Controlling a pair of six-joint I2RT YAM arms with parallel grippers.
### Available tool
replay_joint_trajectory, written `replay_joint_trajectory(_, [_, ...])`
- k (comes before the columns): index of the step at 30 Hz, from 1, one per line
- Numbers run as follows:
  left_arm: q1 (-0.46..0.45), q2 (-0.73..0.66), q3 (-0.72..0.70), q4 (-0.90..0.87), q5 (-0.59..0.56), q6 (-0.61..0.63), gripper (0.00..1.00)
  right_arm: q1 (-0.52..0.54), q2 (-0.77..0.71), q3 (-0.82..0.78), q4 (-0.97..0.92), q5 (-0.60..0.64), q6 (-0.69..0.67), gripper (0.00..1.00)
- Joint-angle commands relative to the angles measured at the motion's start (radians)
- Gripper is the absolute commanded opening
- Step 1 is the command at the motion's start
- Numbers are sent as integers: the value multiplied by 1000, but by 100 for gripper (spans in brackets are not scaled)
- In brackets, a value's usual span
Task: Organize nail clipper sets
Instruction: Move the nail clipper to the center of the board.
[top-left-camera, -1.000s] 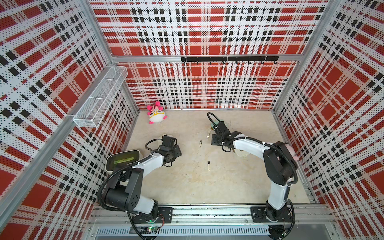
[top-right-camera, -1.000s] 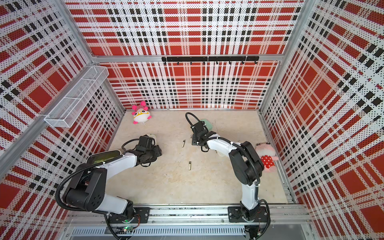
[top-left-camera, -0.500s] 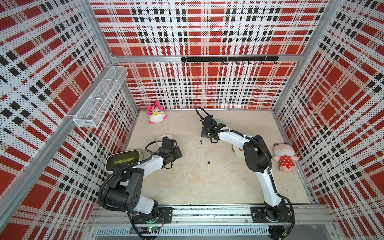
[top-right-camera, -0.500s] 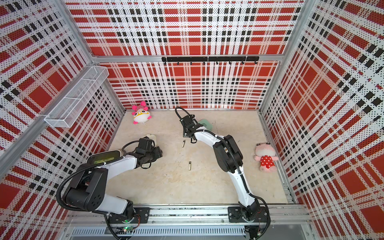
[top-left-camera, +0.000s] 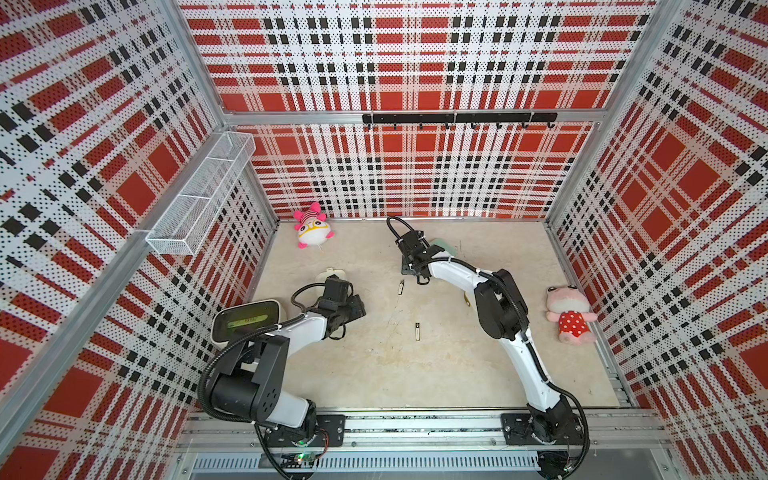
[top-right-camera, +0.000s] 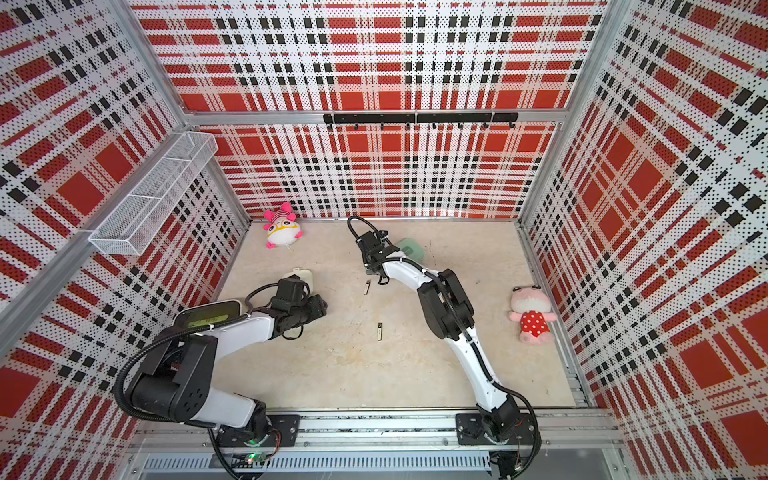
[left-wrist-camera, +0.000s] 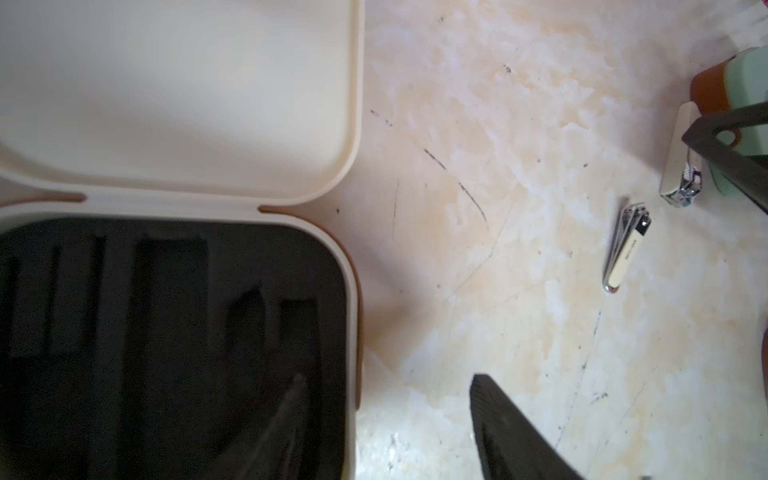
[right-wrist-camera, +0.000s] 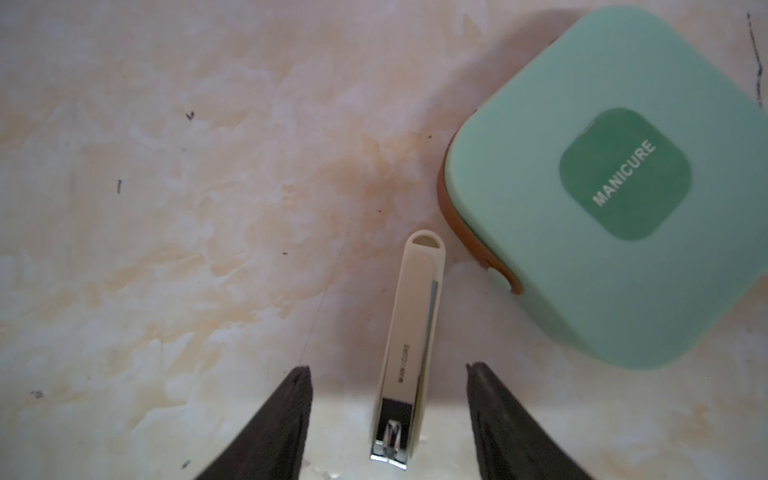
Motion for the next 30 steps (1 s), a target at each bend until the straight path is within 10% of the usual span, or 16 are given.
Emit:
replay_joint_trajectory(1, [5, -6, -13, 17, 14, -6, 67, -13, 18, -1, -20, -7, 19, 61])
replay_joint_trajectory(18, [-51, 31, -15, 25, 9, -32, 66, -16, -49, -177, 64, -47, -3, 26])
replay_joint_trajectory(30, [-182, -28, -74, 39, 17, -129, 66, 16, -314, -627, 217, -89, 8, 19])
